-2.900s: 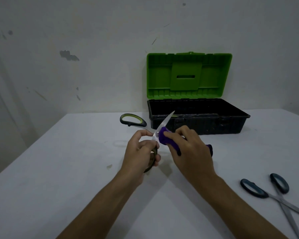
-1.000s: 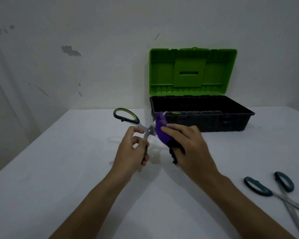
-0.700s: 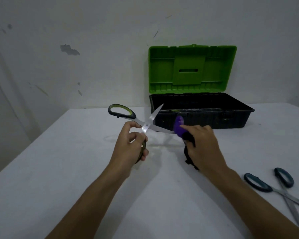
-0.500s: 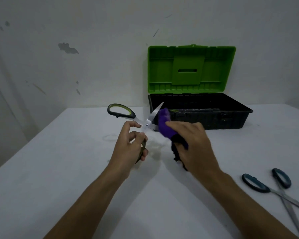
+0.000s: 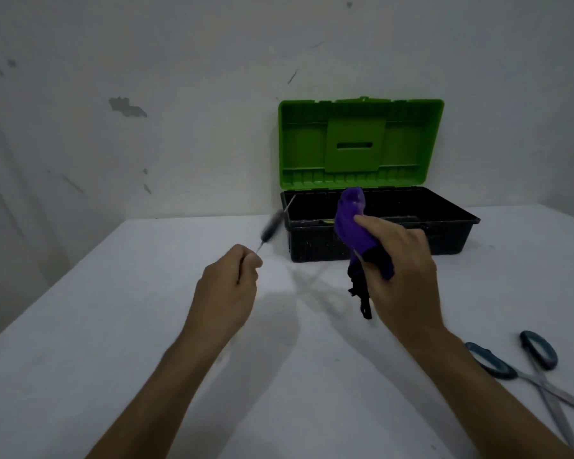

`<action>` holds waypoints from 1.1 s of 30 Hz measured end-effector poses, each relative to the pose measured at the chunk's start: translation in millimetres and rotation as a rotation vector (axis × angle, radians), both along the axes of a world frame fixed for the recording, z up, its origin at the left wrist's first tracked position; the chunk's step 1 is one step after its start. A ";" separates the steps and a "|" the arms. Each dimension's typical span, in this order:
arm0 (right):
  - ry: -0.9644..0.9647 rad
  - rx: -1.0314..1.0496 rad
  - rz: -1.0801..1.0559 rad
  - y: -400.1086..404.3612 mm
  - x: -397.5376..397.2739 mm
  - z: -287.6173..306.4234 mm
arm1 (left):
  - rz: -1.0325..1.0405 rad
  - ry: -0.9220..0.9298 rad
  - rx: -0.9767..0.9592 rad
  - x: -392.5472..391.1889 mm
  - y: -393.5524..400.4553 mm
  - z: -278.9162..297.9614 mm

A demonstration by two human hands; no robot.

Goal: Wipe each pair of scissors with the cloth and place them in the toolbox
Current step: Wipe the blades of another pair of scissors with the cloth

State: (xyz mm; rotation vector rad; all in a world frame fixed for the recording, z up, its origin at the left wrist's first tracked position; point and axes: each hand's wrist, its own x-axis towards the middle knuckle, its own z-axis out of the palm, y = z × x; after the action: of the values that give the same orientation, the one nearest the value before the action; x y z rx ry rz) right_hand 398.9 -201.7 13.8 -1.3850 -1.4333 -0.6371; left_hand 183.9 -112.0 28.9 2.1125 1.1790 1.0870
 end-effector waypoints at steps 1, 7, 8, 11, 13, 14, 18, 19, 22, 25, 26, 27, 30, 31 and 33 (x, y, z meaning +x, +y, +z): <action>-0.014 0.018 0.014 -0.8 -2.1 0.9 | -0.023 0.032 0.010 -0.1 -0.2 1.3; -0.138 0.000 0.026 -1.1 2.1 3.0 | -0.178 0.135 -0.027 4.9 -4.1 0.1; -0.174 -0.010 0.014 -1.0 2.5 2.9 | -0.197 0.138 -0.043 5.8 -5.2 0.4; -0.253 -0.043 0.026 3.2 -1.2 -2.5 | -0.283 0.059 -0.142 9.7 -10.2 0.2; -0.279 -0.101 0.078 6.5 -4.8 -7.6 | -0.278 0.052 -0.133 13.0 -13.9 -1.6; -0.277 -0.144 0.105 7.5 -6.0 -10.0 | -0.255 0.063 -0.107 14.6 -15.1 -2.7; -0.267 -0.245 0.140 10.5 -5.9 -15.2 | -0.178 0.040 -0.064 18.2 -17.0 -7.3; -0.277 -0.243 0.139 11.3 -5.7 -15.8 | -0.172 0.038 -0.054 19.2 -16.4 -9.2; -0.321 -0.193 0.101 11.9 -2.7 -15.3 | -0.184 0.059 -0.003 19.6 -16.2 -11.8; -0.295 -0.154 -0.028 12.6 6.7 -13.6 | -0.207 0.089 0.024 18.5 -14.7 -14.7; -0.265 -0.144 -0.078 12.5 11.4 -13.2 | -0.215 0.102 0.015 18.6 -15.5 -15.2; -0.230 -0.131 -0.120 11.8 16.0 -12.3 | -0.224 0.109 -0.015 19.1 -16.4 -15.6; -0.201 -0.066 -0.143 7.3 17.9 -7.6 | -0.236 0.082 -0.150 22.2 -18.4 -12.1; -0.247 -0.054 -0.104 6.8 13.3 -7.3 | -0.234 0.074 -0.199 23.5 -18.9 -10.1; -0.391 -0.085 0.006 7.2 0.8 -11.7 | -0.250 0.061 -0.252 22.0 -17.7 -8.1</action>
State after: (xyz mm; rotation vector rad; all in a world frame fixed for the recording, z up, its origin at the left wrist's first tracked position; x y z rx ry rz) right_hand 399.7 -194.4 2.1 -1.3705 -1.7885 -0.8879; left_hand 205.9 -129.7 20.9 2.0400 0.9881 0.7266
